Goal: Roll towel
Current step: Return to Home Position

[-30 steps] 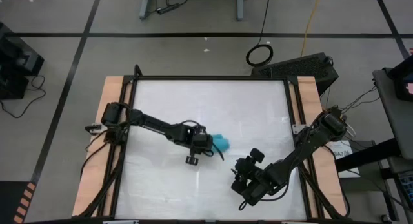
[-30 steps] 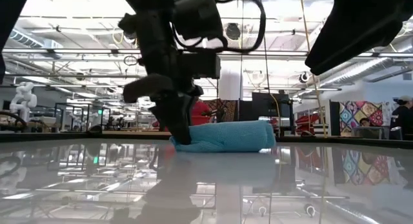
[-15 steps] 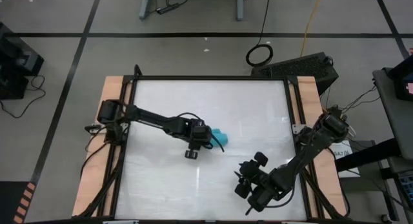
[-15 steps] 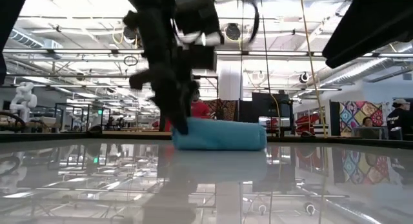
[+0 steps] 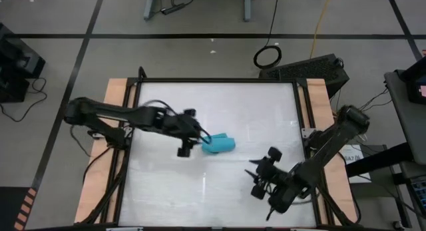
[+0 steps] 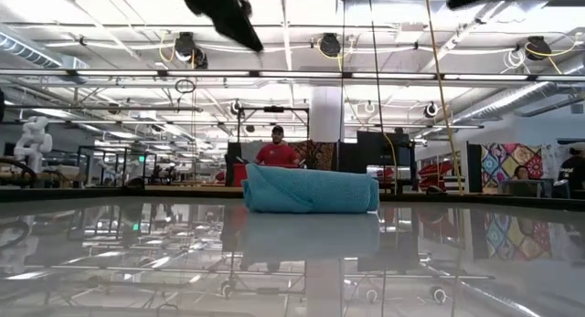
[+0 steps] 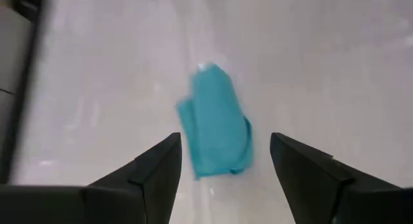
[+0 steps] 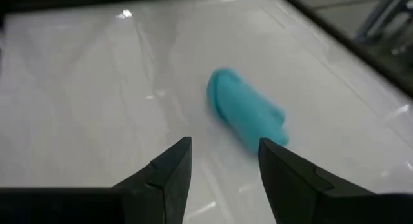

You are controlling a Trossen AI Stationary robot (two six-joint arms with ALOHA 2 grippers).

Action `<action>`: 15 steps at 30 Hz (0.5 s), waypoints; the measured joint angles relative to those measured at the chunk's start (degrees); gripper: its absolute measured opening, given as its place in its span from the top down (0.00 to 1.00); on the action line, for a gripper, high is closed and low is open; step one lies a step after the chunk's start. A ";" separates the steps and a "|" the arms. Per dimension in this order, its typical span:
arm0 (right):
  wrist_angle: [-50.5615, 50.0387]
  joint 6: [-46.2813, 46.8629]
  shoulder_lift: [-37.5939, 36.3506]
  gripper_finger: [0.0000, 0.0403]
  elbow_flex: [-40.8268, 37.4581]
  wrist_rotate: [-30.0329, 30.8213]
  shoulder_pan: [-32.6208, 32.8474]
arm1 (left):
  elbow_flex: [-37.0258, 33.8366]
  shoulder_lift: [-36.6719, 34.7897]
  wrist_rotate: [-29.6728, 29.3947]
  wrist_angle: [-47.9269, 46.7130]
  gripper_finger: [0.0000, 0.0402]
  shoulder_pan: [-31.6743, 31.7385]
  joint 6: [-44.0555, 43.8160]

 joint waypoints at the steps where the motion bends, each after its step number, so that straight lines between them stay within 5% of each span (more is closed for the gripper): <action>1: -0.01 -2.39 -2.02 0.58 0.00 0.15 -0.39 | -0.04 -2.09 -0.75 -0.22 0.40 0.05 0.00; 8: 4.35 -18.52 -19.90 0.58 -5.59 0.18 -2.42 | -7.53 -18.57 -3.97 2.02 0.40 0.07 -2.87; 15: 28.79 -36.45 -41.40 0.58 -22.77 -2.81 -3.23 | -26.84 -35.45 -4.27 11.89 0.40 -0.76 -15.81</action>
